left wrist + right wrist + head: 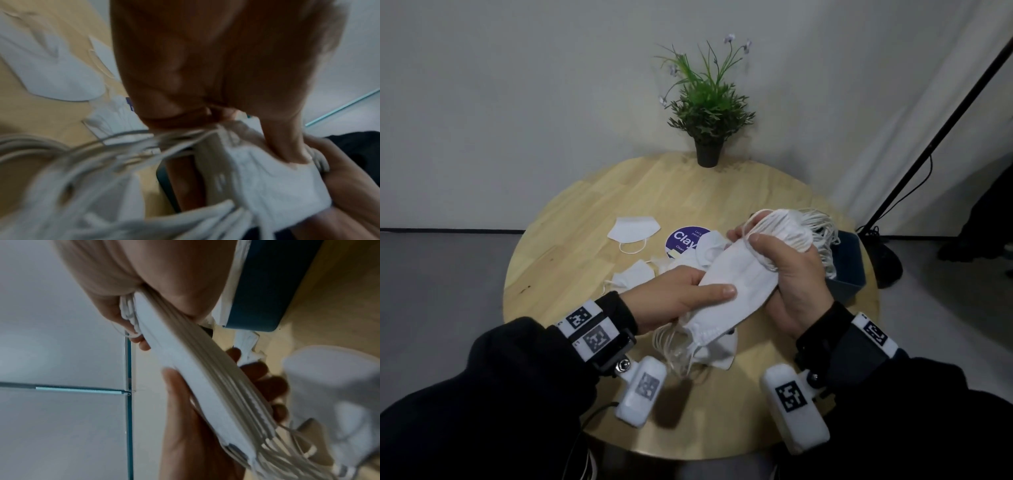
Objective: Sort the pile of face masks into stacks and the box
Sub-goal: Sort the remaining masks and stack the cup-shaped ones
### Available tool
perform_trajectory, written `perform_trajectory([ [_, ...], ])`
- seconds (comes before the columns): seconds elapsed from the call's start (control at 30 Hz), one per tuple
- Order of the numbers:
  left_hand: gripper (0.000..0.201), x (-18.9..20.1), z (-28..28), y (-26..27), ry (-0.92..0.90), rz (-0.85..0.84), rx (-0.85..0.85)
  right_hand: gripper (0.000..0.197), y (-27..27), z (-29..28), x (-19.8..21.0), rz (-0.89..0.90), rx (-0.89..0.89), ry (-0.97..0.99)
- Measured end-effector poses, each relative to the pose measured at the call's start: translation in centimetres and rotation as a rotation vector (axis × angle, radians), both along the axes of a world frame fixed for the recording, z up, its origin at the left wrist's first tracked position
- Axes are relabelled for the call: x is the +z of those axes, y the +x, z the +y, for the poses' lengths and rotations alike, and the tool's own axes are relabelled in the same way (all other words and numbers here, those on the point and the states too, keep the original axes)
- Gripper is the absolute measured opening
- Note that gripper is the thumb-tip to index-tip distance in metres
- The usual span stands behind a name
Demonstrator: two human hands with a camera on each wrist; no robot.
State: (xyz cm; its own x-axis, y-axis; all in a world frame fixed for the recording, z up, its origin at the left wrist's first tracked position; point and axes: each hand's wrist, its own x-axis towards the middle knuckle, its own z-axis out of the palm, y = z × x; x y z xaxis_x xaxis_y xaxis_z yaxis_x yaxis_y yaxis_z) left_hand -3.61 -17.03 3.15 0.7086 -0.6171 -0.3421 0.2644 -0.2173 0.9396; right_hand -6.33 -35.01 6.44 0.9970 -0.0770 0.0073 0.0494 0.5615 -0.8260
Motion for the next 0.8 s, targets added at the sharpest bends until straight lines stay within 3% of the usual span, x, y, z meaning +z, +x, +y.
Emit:
perform_trajectory([
  [0.07, 0.041, -0.4, 0.9, 0.3, -0.014, 0.083, -0.102, 0.025, 0.4, -0.8, 0.2, 0.013, -0.056, 0.053],
  [0.13, 0.032, -0.5, 1.7, 0.9, -0.047, 0.17, -0.122, 0.025, 0.9, -1.8, 0.1, 0.043, -0.125, 0.122],
  [0.3, 0.015, -0.4, 2.5, 1.0, -0.101, 0.269, 0.121, 0.019, 2.4, -4.0, -0.5, 0.123, -0.273, 0.272],
  [0.37, 0.019, -0.3, 2.7, 1.0, -0.137, 0.296, 0.225, 0.021, 3.1, -5.3, -0.7, 0.158, -0.352, 0.275],
  [0.47, 0.012, 0.4, 2.8, 1.2, -0.393, 0.356, 0.425, 0.021, 3.8, -6.6, -0.9, 0.186, -0.471, 0.298],
  [0.57, 0.015, 1.0, 2.2, 1.1, -0.53, 0.355, 0.528, 0.016, 3.4, -5.4, -0.9, 0.175, -0.572, 0.143],
  [0.7, 0.022, 1.2, 0.2, 0.7, -0.227, 0.091, 0.454, 0.017, 2.1, -2.1, -0.7, -0.115, -0.611, -0.377],
  [0.8, 0.01, 1.4, -0.5, 0.7, 0.101, -0.244, 0.255, 0.018, 1.4, 0.2, -1.4, -0.252, -0.485, -0.507],
])
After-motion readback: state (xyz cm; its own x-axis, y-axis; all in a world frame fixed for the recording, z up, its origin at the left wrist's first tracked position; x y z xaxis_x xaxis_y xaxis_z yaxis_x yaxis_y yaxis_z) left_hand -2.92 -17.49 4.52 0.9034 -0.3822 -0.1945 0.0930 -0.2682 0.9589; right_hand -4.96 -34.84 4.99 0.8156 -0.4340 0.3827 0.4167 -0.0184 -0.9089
